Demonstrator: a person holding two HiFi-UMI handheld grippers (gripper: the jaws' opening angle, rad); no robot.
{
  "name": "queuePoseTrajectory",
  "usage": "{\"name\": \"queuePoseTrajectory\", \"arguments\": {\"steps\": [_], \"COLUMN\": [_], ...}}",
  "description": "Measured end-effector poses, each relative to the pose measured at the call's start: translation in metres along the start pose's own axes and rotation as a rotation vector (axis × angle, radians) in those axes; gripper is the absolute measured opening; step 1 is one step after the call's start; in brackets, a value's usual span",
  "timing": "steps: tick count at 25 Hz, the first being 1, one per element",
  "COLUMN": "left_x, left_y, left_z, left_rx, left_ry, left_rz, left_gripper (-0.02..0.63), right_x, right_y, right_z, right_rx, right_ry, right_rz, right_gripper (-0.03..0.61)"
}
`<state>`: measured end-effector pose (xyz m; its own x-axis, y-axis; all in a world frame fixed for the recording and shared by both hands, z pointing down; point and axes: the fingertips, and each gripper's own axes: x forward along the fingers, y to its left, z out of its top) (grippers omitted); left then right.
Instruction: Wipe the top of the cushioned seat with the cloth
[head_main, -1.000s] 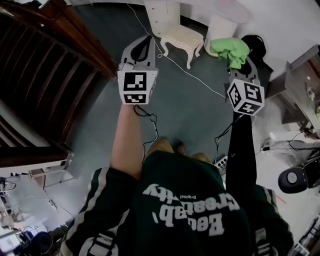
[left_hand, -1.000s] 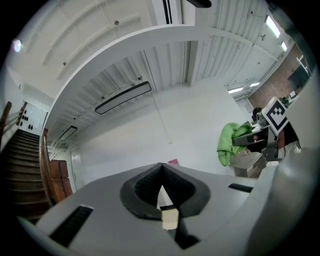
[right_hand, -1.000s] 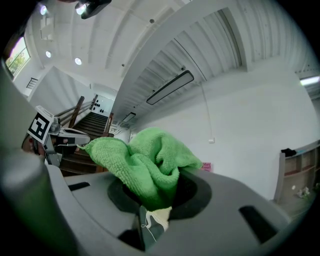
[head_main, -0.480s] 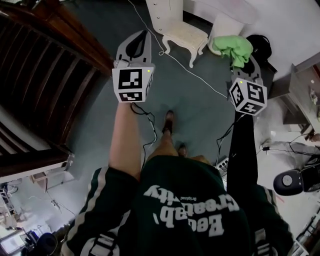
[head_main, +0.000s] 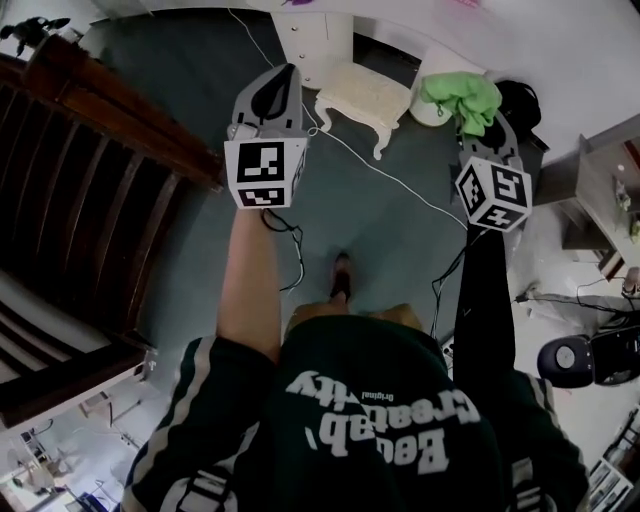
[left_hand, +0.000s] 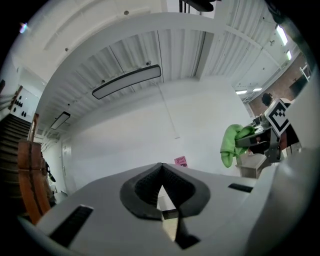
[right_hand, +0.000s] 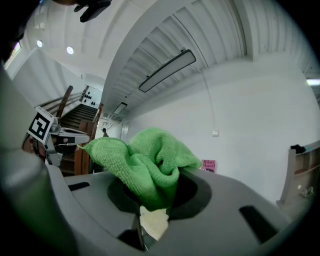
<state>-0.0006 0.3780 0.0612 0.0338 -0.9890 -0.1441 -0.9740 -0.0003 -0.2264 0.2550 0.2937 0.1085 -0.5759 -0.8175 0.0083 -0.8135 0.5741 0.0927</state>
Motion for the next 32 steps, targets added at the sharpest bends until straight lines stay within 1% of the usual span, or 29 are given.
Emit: {"name": "queuePoseTrajectory", "arguments": {"steps": [7, 13, 17, 20, 25, 32], "left_x": [0.058, 0.100, 0.136, 0.167, 0.235, 0.327], "left_y": [0.029, 0.039, 0.047, 0.058, 0.068, 0.101], "left_z": [-0.022, -0.037, -0.053, -0.066, -0.085, -0.109], "left_rx": [-0.018, -0.025, -0.032, -0.024, 0.001, -0.003], "left_ry": [0.000, 0.007, 0.013, 0.023, 0.034, 0.040], "left_rz": [-0.044, -0.057, -0.070, -0.063, -0.059, -0.031], "left_gripper": [0.014, 0.014, 0.014, 0.014, 0.014, 0.014], "right_x": [0.058, 0.099, 0.140, 0.177, 0.255, 0.369], "right_y": [-0.006, -0.024, -0.034, -0.042, -0.070, -0.082], "right_z": [-0.004, -0.007, -0.013, -0.019, -0.030, -0.032], "right_rx": [0.016, 0.023, 0.038, 0.051, 0.074, 0.058], "right_ry": [0.010, 0.010, 0.002, -0.001, 0.002, 0.011], "right_rz": [-0.041, -0.056, -0.056, -0.042, -0.024, 0.050], "right_gripper": [0.095, 0.095, 0.095, 0.095, 0.095, 0.095]}}
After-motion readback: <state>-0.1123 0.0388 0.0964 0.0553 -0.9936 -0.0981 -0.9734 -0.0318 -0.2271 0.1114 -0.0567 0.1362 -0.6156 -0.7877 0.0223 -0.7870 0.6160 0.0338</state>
